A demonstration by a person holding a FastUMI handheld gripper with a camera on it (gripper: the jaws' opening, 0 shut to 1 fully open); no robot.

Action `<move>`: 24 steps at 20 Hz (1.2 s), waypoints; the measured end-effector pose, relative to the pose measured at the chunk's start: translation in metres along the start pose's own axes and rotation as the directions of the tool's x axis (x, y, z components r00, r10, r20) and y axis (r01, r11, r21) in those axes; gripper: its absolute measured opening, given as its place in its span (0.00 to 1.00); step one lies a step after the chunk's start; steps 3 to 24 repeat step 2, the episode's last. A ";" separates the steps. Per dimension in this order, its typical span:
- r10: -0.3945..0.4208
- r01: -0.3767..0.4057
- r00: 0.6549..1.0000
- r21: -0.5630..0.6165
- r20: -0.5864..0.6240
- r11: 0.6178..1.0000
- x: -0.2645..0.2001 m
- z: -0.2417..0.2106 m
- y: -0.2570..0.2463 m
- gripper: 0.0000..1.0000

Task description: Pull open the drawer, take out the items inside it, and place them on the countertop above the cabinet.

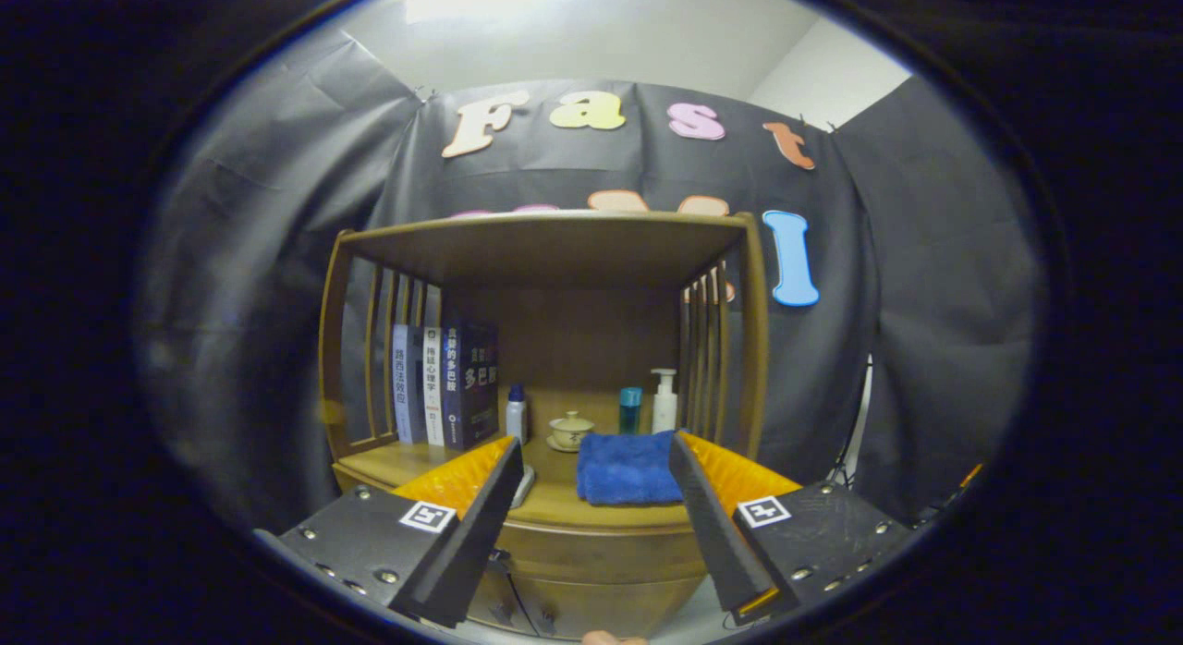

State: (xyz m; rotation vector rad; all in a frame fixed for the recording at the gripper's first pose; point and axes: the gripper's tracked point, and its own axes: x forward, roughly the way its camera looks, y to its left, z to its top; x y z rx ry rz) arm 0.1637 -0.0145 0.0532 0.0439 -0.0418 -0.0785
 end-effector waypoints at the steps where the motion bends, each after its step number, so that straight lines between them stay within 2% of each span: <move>1: -0.004 0.004 1.000 0.002 0.001 1.000 -0.013 0.004 -0.006 0.95; 2: -0.010 0.010 1.000 0.001 0.001 1.000 -0.027 0.007 -0.013 0.95; 24: -0.010 0.010 1.000 0.001 0.001 1.000 -0.027 0.007 -0.013 0.95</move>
